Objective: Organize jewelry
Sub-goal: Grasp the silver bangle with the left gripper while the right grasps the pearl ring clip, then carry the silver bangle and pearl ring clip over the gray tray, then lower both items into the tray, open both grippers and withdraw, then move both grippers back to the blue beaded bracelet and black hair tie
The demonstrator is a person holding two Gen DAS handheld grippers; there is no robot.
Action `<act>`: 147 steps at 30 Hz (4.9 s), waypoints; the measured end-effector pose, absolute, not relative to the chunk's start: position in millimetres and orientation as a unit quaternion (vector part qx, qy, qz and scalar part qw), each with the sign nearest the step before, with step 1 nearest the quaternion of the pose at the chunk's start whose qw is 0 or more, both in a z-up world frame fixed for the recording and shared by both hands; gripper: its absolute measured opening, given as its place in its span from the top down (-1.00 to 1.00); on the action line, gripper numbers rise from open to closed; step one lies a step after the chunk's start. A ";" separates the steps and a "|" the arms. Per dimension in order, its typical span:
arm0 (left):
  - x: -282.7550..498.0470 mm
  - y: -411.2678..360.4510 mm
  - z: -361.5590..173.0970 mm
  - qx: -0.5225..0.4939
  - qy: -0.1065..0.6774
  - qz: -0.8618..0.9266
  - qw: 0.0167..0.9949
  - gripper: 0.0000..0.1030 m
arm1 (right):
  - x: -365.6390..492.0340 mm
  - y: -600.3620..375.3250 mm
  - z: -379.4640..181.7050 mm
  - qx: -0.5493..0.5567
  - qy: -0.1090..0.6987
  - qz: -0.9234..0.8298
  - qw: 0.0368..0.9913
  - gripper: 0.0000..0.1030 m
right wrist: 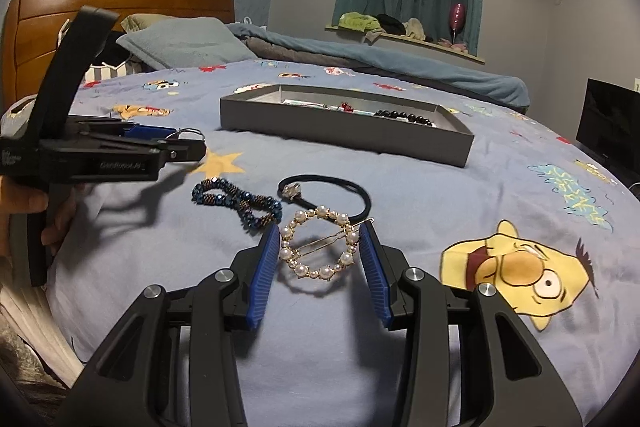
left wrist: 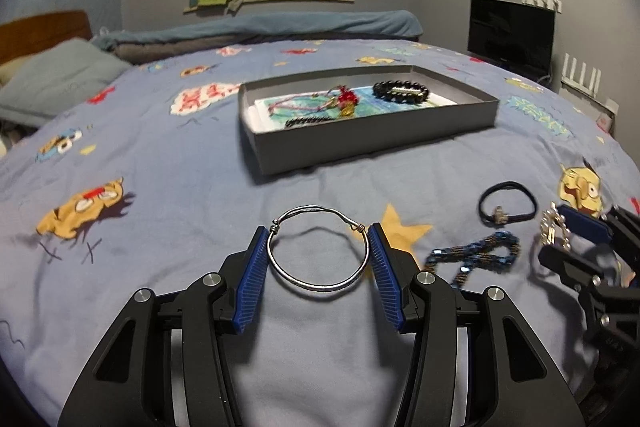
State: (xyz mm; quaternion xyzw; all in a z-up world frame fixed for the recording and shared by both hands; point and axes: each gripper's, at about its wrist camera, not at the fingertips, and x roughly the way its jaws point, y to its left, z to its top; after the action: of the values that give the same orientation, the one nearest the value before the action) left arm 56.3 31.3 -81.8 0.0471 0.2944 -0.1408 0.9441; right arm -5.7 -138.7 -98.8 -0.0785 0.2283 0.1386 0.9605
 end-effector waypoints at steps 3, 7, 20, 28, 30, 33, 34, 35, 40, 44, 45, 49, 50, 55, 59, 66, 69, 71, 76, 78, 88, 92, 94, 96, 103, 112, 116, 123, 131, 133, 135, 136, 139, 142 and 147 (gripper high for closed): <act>49.1 26.8 -75.9 0.046 0.290 -0.158 0.943 0.00 | -4.6 -142.6 -96.6 -0.073 0.229 0.133 0.961 0.20; 44.0 22.0 -65.7 0.046 0.286 -0.167 0.943 0.00 | 0.1 -147.9 -90.4 -0.061 0.233 0.130 0.962 0.20; 63.5 22.8 -33.1 0.012 0.289 -0.169 0.942 0.00 | 36.3 -167.7 -40.6 -0.042 0.217 0.129 0.967 0.20; 97.9 10.2 -10.9 0.010 0.288 -0.184 0.940 0.00 | 86.2 -179.8 -12.0 -0.030 0.225 0.136 0.964 0.20; 111.6 2.4 -6.9 0.016 0.289 -0.193 0.938 0.00 | 99.3 -185.2 -9.8 -0.026 0.231 0.136 0.963 0.20; 131.5 -9.8 -7.3 0.026 0.298 -0.201 0.933 0.00 | 127.1 -191.9 -12.2 -0.021 0.257 0.134 0.957 0.20; 140.2 -14.4 -9.0 0.027 0.304 -0.206 0.930 0.00 | 137.3 -194.3 -14.6 -0.018 0.266 0.130 0.955 0.20; 149.6 -18.4 -11.8 0.026 0.312 -0.209 0.926 0.00 | 146.3 -197.0 -17.1 -0.013 0.274 0.127 0.953 0.20; 188.0 -30.7 -28.8 0.003 0.356 -0.216 0.909 0.00 | 180.7 -205.8 -30.2 0.015 0.311 0.125 0.942 0.20; 211.7 -38.9 -39.0 -0.007 0.382 -0.223 0.897 0.00 | 203.1 -205.3 -43.3 0.014 0.347 0.120 0.930 0.20; 214.7 -41.0 -40.0 -0.003 0.384 -0.223 0.896 0.00 | 206.7 -204.7 -45.0 0.012 0.353 0.121 0.928 0.20; 225.6 -51.1 -46.4 0.015 0.393 -0.228 0.891 0.00 | 216.8 -198.5 -52.9 -0.005 0.381 0.123 0.916 0.20; 227.9 -52.7 -48.3 0.019 0.396 -0.229 0.889 0.00 | 220.1 -197.4 -55.8 -0.009 0.391 0.122 0.912 0.20; 243.3 -54.0 -56.1 0.017 0.414 -0.235 0.879 0.00 | 230.8 -194.0 -59.8 -0.028 0.405 0.118 0.906 0.20; 258.8 -54.1 -61.1 0.010 0.428 -0.231 0.874 0.00 | 237.5 -192.1 -61.4 -0.037 0.411 0.118 0.903 0.20; 273.3 -56.8 -67.2 0.016 0.437 -0.221 0.872 0.00 | 245.9 -186.7 -64.8 -0.052 0.418 0.121 0.899 0.20; 274.3 -57.3 -67.1 0.010 0.439 -0.228 0.869 0.00 | 247.2 -185.6 -65.3 -0.054 0.420 0.126 0.897 0.20; 273.6 -57.0 -67.3 0.010 0.438 -0.229 0.869 0.00 | 247.5 -185.6 -65.6 -0.055 0.419 0.126 0.897 0.20; 273.6 -55.1 -66.8 0.005 0.438 -0.232 0.868 0.00 | 248.0 -185.6 -66.0 -0.055 0.419 0.126 0.898 0.19; 273.8 -54.6 -66.9 0.002 0.439 -0.232 0.868 -0.01 | 247.8 -185.6 -66.0 -0.055 0.419 0.126 0.898 0.18; 262.1 -47.3 -55.8 -0.002 0.424 -0.231 0.876 -0.01 | 243.8 -187.3 -62.7 -0.051 0.414 0.128 0.900 0.04; 250.9 -38.6 -42.9 -0.009 0.407 -0.230 0.884 -0.03 | 232.1 -190.7 -56.1 -0.038 0.401 0.140 0.904 -0.15; 244.5 -33.6 -36.0 -0.014 0.398 -0.229 0.888 -0.11 | 225.3 -192.5 -52.1 -0.039 0.393 0.140 0.908 -0.23; 236.3 -28.5 -29.1 -0.017 0.387 -0.225 0.894 -0.29 | 215.0 -195.9 -45.4 -0.036 0.380 0.140 0.914 -0.34; 201.9 -19.3 -6.6 0.010 0.345 -0.205 0.916 -0.58 | 188.6 -208.2 -27.7 -0.024 0.344 0.134 0.929 -0.75; 154.9 3.4 6.4 0.008 0.320 -0.187 0.929 -0.82 | 148.0 -227.2 -9.3 0.004 0.312 0.121 0.942 -0.89; 135.2 10.5 9.8 0.012 0.312 -0.182 0.932 -0.83 | 129.8 -230.6 -5.8 0.003 0.301 0.114 0.947 -0.89; 105.8 22.7 8.7 0.032 0.307 -0.168 0.936 -0.84 | 101.3 -232.8 -5.0 0.001 0.289 0.103 0.952 -0.89; 79.4 27.8 -15.9 0.035 0.315 -0.164 0.934 -0.84 | 73.9 -233.4 -19.1 -0.007 0.288 0.081 0.954 -0.89; 75.6 28.3 -27.8 0.023 0.325 -0.165 0.931 -0.84 | 70.1 -230.0 -25.2 -0.011 0.290 0.075 0.954 -0.89; 72.9 27.3 -44.1 0.015 0.339 -0.160 0.927 -0.84 | 65.6 -225.0 -35.1 -0.010 0.295 0.076 0.952 -0.89; 71.9 26.5 -50.1 0.014 0.346 -0.160 0.925 -0.84 | 65.0 -222.8 -38.2 -0.008 0.297 0.079 0.952 -0.89; 66.9 22.5 -65.8 0.019 0.355 -0.157 0.921 -0.84 | 60.9 -212.5 -51.5 -0.009 0.308 0.089 0.947 -0.89; 59.1 18.5 -75.2 0.026 0.349 -0.154 0.924 -0.84 | 57.3 -202.5 -60.7 -0.017 0.308 0.096 0.946 -0.89; 48.7 16.3 -79.5 0.031 0.328 -0.162 0.930 -0.78 | 54.7 -188.6 -72.6 -0.038 0.308 0.102 0.945 -0.89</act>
State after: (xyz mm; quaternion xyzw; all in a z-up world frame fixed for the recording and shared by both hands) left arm 48.7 16.3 -79.5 0.0313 0.3276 -0.1622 0.9303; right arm 54.7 -188.6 -72.6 -0.0384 0.3084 0.1018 0.9450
